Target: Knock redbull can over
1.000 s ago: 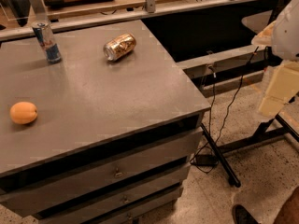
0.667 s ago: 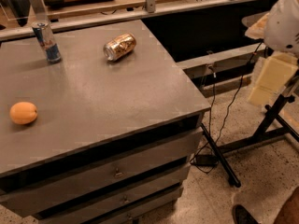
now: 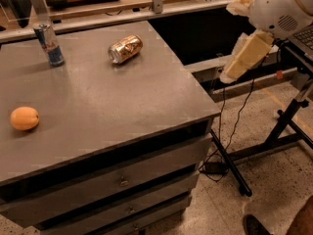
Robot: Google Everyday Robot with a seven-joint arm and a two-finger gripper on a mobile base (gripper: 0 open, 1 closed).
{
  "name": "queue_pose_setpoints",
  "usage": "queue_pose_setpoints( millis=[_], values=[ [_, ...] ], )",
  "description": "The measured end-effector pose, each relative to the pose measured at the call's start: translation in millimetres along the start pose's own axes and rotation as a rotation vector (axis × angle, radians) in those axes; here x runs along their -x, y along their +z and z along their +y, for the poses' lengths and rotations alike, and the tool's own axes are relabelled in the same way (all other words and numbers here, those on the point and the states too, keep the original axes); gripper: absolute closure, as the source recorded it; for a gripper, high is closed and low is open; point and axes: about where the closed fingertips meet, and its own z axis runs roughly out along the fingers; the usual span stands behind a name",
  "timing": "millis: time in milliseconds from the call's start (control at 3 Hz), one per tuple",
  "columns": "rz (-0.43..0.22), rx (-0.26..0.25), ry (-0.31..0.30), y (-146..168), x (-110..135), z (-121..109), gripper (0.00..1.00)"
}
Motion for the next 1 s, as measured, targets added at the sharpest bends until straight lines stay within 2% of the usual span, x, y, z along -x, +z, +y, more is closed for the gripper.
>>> queue_pose_setpoints(
  millis=[333, 667, 1000],
  values=[
    [-0.154, 0.005, 0.025, 45.2, 26.8, -23.2, 0.00],
    [-0.232, 0.053, 0.025, 81.0, 44.8, -32.2, 0.00],
    [-0.236, 0.060, 0.028, 85.1, 44.4, -32.6, 0.00]
  ],
)
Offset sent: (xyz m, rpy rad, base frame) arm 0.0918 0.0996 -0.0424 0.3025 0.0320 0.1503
